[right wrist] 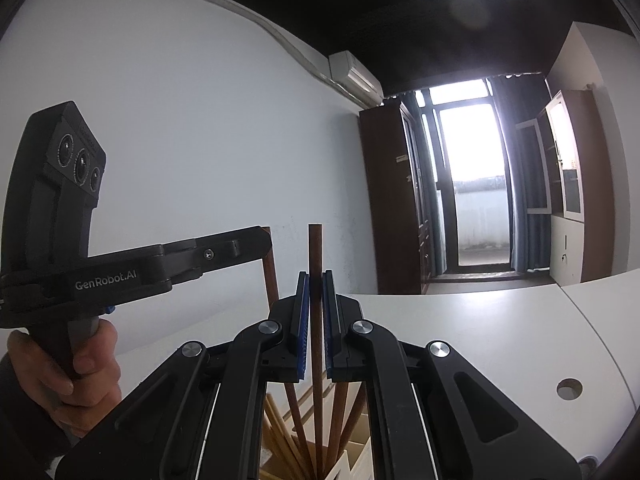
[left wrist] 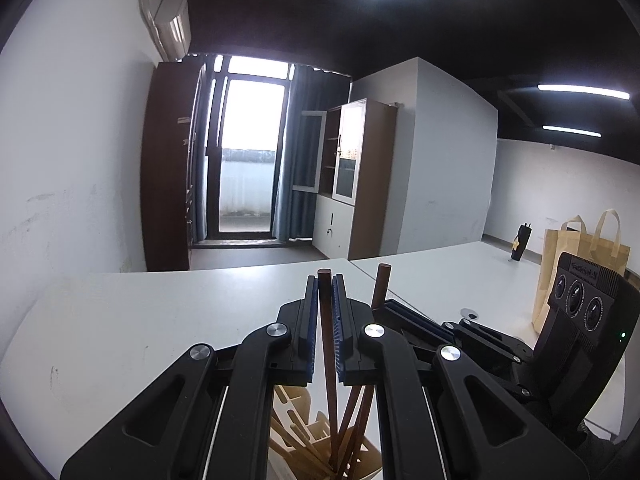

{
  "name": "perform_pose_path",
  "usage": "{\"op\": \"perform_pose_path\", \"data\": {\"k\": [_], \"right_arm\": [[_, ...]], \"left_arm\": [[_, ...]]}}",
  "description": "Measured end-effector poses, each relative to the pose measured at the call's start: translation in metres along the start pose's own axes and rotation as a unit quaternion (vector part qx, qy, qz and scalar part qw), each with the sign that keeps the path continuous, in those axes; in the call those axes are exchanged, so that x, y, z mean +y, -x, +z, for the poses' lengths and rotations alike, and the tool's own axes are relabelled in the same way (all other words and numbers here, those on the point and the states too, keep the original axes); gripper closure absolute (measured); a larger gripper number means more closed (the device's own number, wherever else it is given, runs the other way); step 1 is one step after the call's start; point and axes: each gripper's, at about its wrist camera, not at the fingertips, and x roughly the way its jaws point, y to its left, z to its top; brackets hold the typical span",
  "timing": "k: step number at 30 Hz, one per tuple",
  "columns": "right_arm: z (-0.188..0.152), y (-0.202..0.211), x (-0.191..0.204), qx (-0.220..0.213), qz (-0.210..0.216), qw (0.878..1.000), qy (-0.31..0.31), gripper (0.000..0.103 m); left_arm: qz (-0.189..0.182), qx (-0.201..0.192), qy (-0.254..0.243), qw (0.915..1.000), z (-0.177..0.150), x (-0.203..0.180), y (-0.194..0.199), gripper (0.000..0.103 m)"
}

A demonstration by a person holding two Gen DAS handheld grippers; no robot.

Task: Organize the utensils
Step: 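Open both tools to drop the chopsticks into the holder, then grasp the last light chopstick with the left tool while the right tool grasps a brown one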

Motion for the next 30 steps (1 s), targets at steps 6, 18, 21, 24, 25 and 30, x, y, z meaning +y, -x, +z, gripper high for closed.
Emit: {"op": "perform_pose_path", "data": {"k": [6,18,21,24,25,30], "right_arm": [[-0.005,0.002,0.003,0.013,-0.003,1.0,0.005,0.096],[-0.003,0.007,0.008,0.045,-0.009,0.999,0.001,0.085],[0.002,0.022,0.009,0.026,-0.012,1.0,-0.005,0.055],[0.008,0.044,0.013,0.006,-0.018,1.0,-0.006,0.034],[0.009,0.052,0.015,-0.001,-0.02,1.0,-0.006,0.031],[0.001,0.083,0.024,-0.008,-0.032,0.999,-0.011,0.017]], "left_arm": [[0.004,0.013,0.004,0.9999,-0.005,0.004,-0.002,0.096],[0.015,0.047,0.02,0.9986,-0.018,0.01,0.0,0.081],[0.02,0.038,0.027,0.9987,-0.017,0.011,0.014,0.062],[0.025,0.026,0.038,0.9986,-0.018,0.014,0.036,0.033],[0.028,0.021,0.042,0.9985,-0.021,0.015,0.044,0.025],[0.061,0.035,0.055,0.9959,-0.039,0.017,0.075,0.009]]}}
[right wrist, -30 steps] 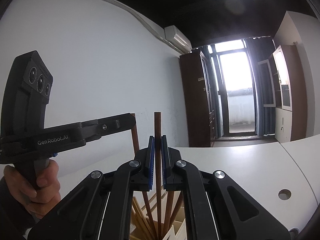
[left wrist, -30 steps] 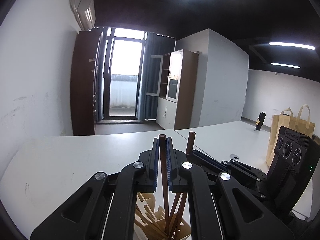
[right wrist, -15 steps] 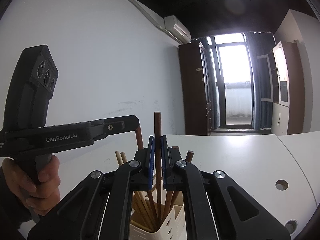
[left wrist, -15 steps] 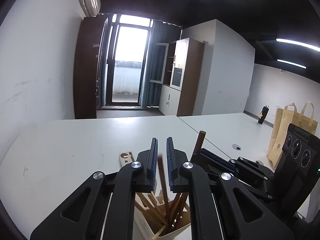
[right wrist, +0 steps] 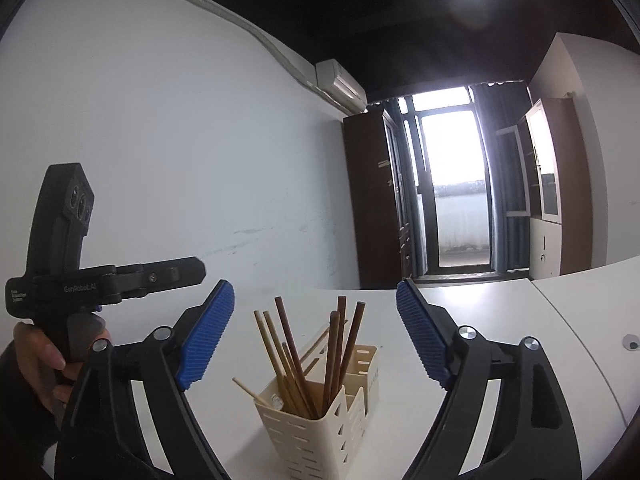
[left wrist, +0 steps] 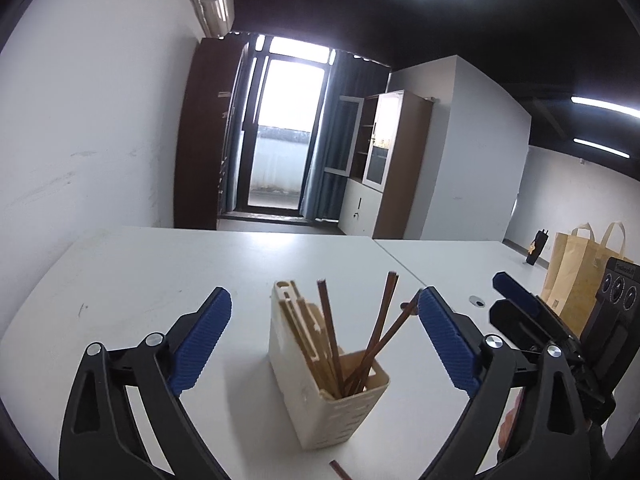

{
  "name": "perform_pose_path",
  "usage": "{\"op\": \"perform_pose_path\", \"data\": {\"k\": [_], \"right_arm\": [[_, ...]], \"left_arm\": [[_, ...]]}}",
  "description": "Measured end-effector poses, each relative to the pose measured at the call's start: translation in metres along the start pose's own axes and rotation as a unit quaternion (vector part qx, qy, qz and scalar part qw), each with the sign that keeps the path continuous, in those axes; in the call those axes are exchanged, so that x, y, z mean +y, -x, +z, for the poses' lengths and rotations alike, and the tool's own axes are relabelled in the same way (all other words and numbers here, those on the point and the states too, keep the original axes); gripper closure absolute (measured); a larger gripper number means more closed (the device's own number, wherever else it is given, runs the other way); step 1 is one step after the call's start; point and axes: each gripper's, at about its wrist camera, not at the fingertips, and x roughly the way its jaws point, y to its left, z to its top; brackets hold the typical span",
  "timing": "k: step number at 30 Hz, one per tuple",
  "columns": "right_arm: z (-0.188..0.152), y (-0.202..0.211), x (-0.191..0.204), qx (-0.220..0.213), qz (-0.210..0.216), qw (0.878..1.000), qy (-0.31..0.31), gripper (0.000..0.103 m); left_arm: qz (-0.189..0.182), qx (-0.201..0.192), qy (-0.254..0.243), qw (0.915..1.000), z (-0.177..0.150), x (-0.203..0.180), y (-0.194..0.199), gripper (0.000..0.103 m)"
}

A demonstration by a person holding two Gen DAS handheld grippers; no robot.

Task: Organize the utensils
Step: 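Grasp the last light chopstick with the left tool while the right tool grasps a brown one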

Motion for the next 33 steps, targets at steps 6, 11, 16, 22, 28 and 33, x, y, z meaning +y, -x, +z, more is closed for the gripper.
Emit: {"op": "perform_pose_path", "data": {"k": [6,11,16,22,28,33], "right_arm": [[-0.036,0.005,0.012,0.046,-0.008,0.999,-0.011,0.016],[-0.079,-0.011,0.011,0.11,-0.008,0.994,-0.029,0.016],[-0.126,-0.046,0.015,0.224,-0.012,0.974,-0.027,0.016],[-0.166,-0.067,0.039,0.304,-0.014,0.952,0.012,0.016],[-0.18,-0.077,0.039,0.334,-0.023,0.942,0.012,0.021],[-0.199,-0.081,0.031,0.366,-0.023,0.93,-0.018,0.051]], "left_arm": [[0.053,0.079,0.021,0.9953,-0.052,0.015,0.003,0.006],[0.084,0.152,0.043,0.9839,-0.11,0.034,-0.018,0.006],[0.092,0.221,0.07,0.9685,-0.162,0.053,-0.057,0.007],[0.094,0.248,0.077,0.9611,-0.19,0.056,-0.076,0.012],[0.09,0.271,0.066,0.9561,-0.206,0.05,-0.08,0.021],[0.09,0.281,0.052,0.954,-0.216,0.046,-0.085,0.032]]}}
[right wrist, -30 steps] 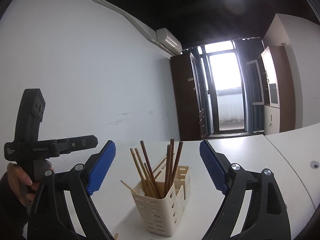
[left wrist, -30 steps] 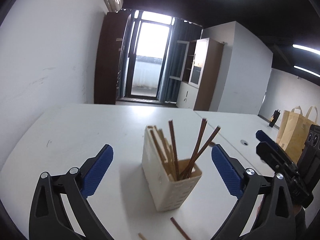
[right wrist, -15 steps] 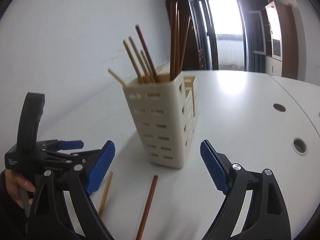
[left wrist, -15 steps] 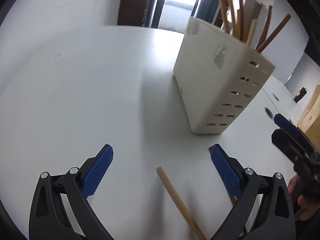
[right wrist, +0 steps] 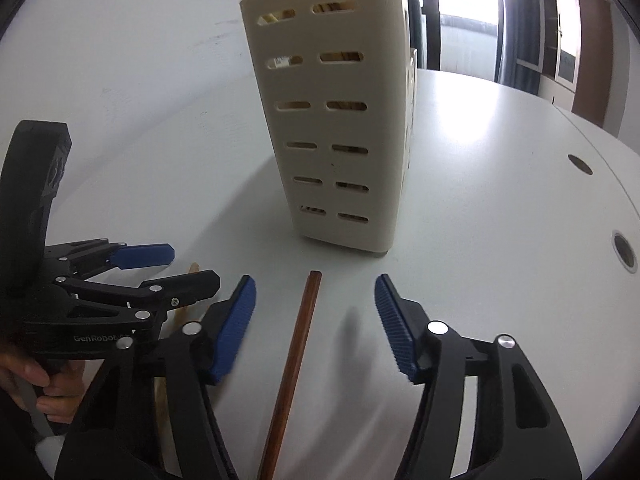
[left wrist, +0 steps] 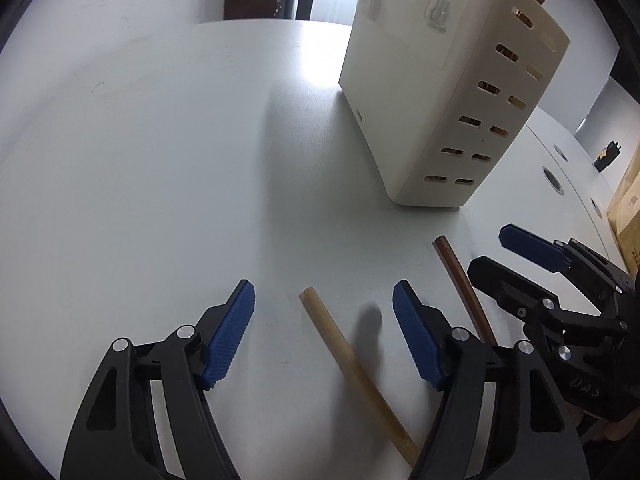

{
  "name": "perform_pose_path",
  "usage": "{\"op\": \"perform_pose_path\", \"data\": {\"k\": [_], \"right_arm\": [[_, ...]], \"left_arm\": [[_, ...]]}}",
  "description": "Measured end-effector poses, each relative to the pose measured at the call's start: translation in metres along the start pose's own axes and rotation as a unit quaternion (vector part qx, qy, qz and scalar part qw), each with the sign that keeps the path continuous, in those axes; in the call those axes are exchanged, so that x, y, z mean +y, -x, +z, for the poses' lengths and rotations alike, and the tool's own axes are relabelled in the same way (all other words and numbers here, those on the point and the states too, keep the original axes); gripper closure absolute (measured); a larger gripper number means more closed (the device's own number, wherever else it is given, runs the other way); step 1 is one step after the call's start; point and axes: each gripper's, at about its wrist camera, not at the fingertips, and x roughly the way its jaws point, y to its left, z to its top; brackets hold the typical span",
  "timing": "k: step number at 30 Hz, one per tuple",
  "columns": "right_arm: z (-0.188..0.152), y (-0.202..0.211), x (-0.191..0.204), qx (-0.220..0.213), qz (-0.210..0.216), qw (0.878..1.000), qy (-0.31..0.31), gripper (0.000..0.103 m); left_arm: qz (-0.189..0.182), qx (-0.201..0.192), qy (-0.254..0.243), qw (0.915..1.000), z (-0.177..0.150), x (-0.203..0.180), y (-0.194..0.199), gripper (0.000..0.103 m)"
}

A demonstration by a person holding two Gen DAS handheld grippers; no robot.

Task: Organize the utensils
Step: 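Grasp the last light chopstick with the left tool while the right tool grasps a brown one, then lift both chopsticks upright and carry them over the holder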

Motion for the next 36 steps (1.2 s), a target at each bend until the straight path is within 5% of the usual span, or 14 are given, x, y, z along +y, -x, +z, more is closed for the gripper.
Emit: {"op": "perform_pose_path", "data": {"k": [5,9,14,18,20,25,36], "right_arm": [[0.002,-0.013,-0.014,0.029,0.028,0.998,-0.045,0.066],[0.004,-0.015,-0.016,0.031,0.022,0.998,-0.046,0.067],[0.003,-0.017,-0.003,0.035,0.0,0.999,-0.024,0.069],[0.001,-0.019,0.001,0.041,0.013,0.999,-0.029,0.093],[0.0,-0.018,-0.001,0.04,0.02,0.998,-0.037,0.094],[-0.002,-0.013,-0.004,0.033,0.03,0.998,-0.05,0.095],[0.006,0.049,-0.019,-0.074,0.115,0.987,-0.08,0.095]], "left_arm": [[0.011,-0.009,-0.022,0.9997,-0.004,-0.007,-0.003,0.036],[0.023,-0.016,-0.03,0.9991,-0.006,-0.01,-0.003,0.041],[0.016,-0.019,-0.033,0.9992,-0.006,-0.011,-0.001,0.072],[0.007,-0.02,-0.028,0.9994,-0.006,-0.01,-0.001,0.081],[0.006,-0.019,-0.029,0.9994,-0.006,-0.011,-0.002,0.093],[-0.011,-0.016,-0.016,0.9997,-0.005,-0.007,-0.001,0.096],[-0.129,-0.038,0.018,0.9907,0.001,0.001,0.03,0.098]]}}
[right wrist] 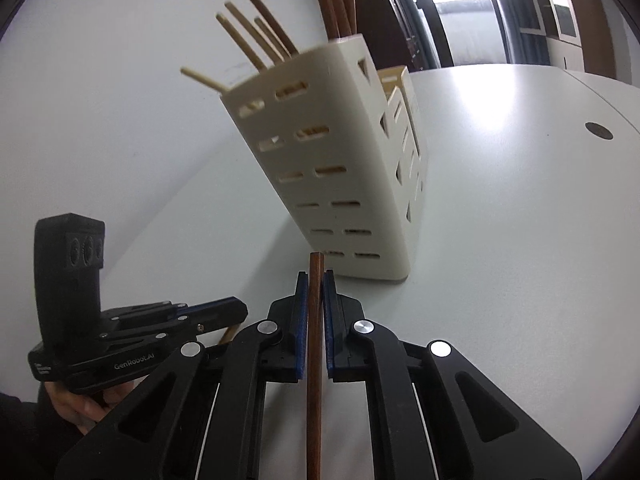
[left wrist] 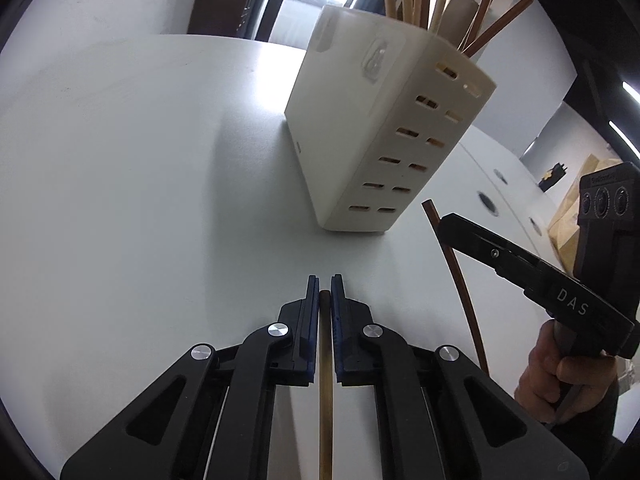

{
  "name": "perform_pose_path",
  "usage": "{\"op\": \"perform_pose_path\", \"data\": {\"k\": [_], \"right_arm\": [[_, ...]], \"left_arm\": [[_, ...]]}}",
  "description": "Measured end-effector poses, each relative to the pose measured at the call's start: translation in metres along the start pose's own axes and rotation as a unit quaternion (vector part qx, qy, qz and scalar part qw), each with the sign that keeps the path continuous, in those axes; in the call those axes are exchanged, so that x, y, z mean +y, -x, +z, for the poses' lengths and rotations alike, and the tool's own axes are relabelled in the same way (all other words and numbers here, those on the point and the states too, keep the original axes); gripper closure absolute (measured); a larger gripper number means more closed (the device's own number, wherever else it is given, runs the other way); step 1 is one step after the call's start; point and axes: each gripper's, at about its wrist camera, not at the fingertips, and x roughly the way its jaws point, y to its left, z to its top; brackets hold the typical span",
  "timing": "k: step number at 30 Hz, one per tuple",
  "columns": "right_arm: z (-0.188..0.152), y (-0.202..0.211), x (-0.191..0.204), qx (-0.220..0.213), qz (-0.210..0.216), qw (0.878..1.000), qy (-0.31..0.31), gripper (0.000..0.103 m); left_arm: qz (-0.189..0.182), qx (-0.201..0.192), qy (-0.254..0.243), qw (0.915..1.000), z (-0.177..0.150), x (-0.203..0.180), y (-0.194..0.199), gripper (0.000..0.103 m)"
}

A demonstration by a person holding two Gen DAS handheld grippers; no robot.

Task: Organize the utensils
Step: 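Lift both chopsticks upright and carry them over the holder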

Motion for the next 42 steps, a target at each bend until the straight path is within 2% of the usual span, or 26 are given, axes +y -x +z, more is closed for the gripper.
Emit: {"op": "perform_pose_path", "data": {"k": [7,11,20,31,33,35,39,42], "right_arm": [[0.012,0.036,-0.008,-0.059,0.061,0.996,-0.007,0.095],[0.016,0.06,0.014,-0.096,0.082,0.992,0.016,0.095],[0.009,0.099,0.024,-0.167,0.133,0.977,0.022,0.095],[0.022,0.119,0.037,-0.213,0.122,0.969,0.029,0.096],[0.027,0.125,0.04,-0.22,0.118,0.968,0.033,0.102],[0.031,0.13,0.042,-0.231,0.108,0.966,0.037,0.102],[0.039,0.129,0.043,-0.223,0.081,0.97,0.049,0.102],[0.038,0.121,0.029,-0.203,0.058,0.977,0.02,0.101]], "left_arm": [[-0.073,-0.032,0.011,0.9968,0.008,-0.01,0.033,0.098],[-0.107,-0.061,-0.008,0.9924,0.009,-0.021,0.06,0.098],[-0.155,-0.096,-0.001,0.9833,0.009,-0.023,0.101,0.098],[-0.164,-0.131,-0.026,0.9773,0.024,-0.038,0.142,0.098],[-0.162,-0.137,-0.029,0.9768,0.028,-0.041,0.148,0.098],[-0.159,-0.143,-0.032,0.9763,0.032,-0.041,0.153,0.098],[-0.155,-0.151,-0.043,0.9754,0.037,-0.046,0.161,0.098],[-0.151,-0.148,-0.039,0.9766,0.035,-0.045,0.16,0.098]]}}
